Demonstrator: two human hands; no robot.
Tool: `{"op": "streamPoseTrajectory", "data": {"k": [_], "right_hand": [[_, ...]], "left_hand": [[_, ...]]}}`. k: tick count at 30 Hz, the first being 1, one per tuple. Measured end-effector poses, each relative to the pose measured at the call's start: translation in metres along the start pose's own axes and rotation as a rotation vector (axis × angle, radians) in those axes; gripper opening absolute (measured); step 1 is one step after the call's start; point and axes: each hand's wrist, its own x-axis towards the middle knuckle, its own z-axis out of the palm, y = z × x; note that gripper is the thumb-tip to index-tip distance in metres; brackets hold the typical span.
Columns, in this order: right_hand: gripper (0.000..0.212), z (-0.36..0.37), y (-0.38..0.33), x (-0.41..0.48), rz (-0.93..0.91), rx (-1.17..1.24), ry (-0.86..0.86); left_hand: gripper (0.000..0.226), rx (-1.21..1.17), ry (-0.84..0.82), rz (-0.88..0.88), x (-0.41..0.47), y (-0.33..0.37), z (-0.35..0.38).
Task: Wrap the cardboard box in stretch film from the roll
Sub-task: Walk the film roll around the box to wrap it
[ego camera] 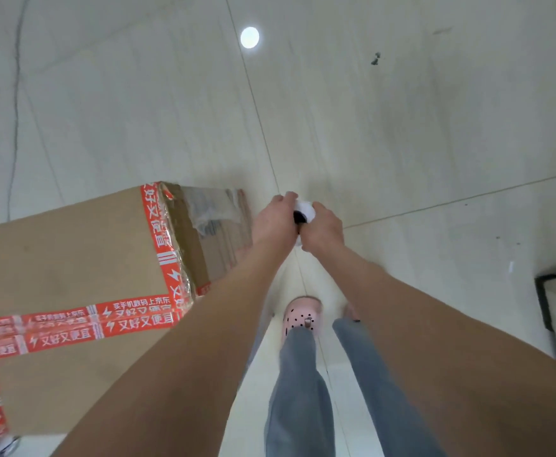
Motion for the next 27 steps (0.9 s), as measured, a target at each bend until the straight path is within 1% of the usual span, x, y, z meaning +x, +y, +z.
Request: {"op": "streamPoseTrajectory", "data": {"k": [1,3,4,6,7,9,11,14,17,20,23,24,25,27], "right_hand": [[0.028,-0.001,0.0,-0.002,0.012,-0.007,-0.012],[0.029,-0.002,0.004,-0.003,0.014,-0.039,-0.024],[0.026,-0.002,0.007,-0.003,0.005,-0.06,-0.033],[0.009,-0.002,0.011,-0.003,-0.016,-0.099,-0.024],[0.006,-0.001,0.011,-0.003,-0.027,-0.116,-0.013],[0.012,0.001,0.01,-0.004,-0.042,-0.128,0.0],[0.009,0.001,0.002,0.0,-0.048,-0.135,0.015],[0.007,-0.003,-0.018,0.013,-0.054,-0.172,0.059],[0.017,-0.007,-0.041,0.025,-0.09,-0.277,0.088],[0.033,-0.007,-0.063,0.035,-0.086,-0.33,0.131],[0.035,0.0,-0.081,0.041,-0.107,-0.254,0.177],[0.036,0.004,-0.086,0.042,-0.117,-0.23,0.178],[0.039,0.007,-0.091,0.043,-0.106,-0.205,0.16],[0.046,0.014,-0.102,0.046,-0.027,-0.12,0.091]], "left_hand": [[0.045,0.066,-0.011,0.071,-0.001,0.004,-0.001],[0.049,0.104,-0.02,0.103,-0.005,0.009,0.003],[0.049,0.087,-0.019,0.098,-0.008,0.01,0.006],[0.049,0.058,-0.011,0.097,-0.014,0.01,0.01],[0.047,0.046,-0.013,0.094,-0.013,0.008,0.009],[0.038,0.037,-0.019,0.08,-0.008,0.005,0.004],[0.028,0.083,-0.027,0.083,0.004,0.003,-0.009],[0.025,0.113,-0.026,0.096,0.031,0.0,-0.029],[0.025,0.012,-0.025,0.036,0.049,-0.012,-0.042],[0.018,-0.134,-0.004,-0.069,0.059,-0.028,-0.051],[0.014,-0.259,0.028,-0.177,0.07,-0.042,-0.064],[0.015,-0.282,0.032,-0.216,0.072,-0.047,-0.068],[0.02,-0.295,0.033,-0.256,0.074,-0.052,-0.072],[0.031,-0.308,0.032,-0.311,0.077,-0.059,-0.08]]}}
